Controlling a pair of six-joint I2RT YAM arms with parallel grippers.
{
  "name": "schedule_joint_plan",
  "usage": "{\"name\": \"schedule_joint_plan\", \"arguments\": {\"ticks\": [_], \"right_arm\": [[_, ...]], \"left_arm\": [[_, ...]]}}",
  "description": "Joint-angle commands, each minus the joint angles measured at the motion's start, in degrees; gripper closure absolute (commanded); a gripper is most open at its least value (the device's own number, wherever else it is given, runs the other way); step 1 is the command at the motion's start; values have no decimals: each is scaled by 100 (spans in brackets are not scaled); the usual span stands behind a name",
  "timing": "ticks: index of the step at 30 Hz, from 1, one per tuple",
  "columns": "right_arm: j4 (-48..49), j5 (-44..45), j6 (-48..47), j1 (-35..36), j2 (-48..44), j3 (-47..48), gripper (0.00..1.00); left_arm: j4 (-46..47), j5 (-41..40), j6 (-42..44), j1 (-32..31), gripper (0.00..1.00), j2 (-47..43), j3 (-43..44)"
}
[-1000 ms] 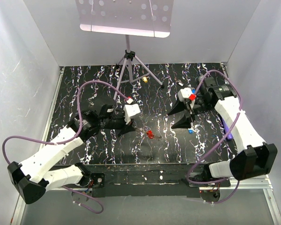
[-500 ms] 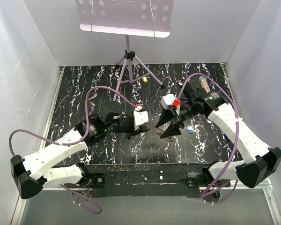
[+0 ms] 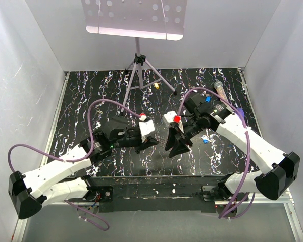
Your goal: Put the keys on the keyring
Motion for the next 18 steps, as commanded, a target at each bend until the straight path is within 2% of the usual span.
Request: {"name": "schedule_joint_plan", "arguments": {"ticks": [1, 5, 13, 18], "right_arm": [[-355, -97, -102, 7, 42, 460, 53], [-962, -168, -358, -54, 174, 1303, 52], [-102, 500, 213, -81, 552, 1499, 53], [39, 588, 318, -63, 719, 1464, 62]], "left_arm": [[468, 164, -130, -27, 100, -395, -120], [345, 367, 11, -27, 100, -483, -155], [362, 525, -6, -36, 100, -474, -138], [485, 464, -147, -36, 100, -580, -217]]}}
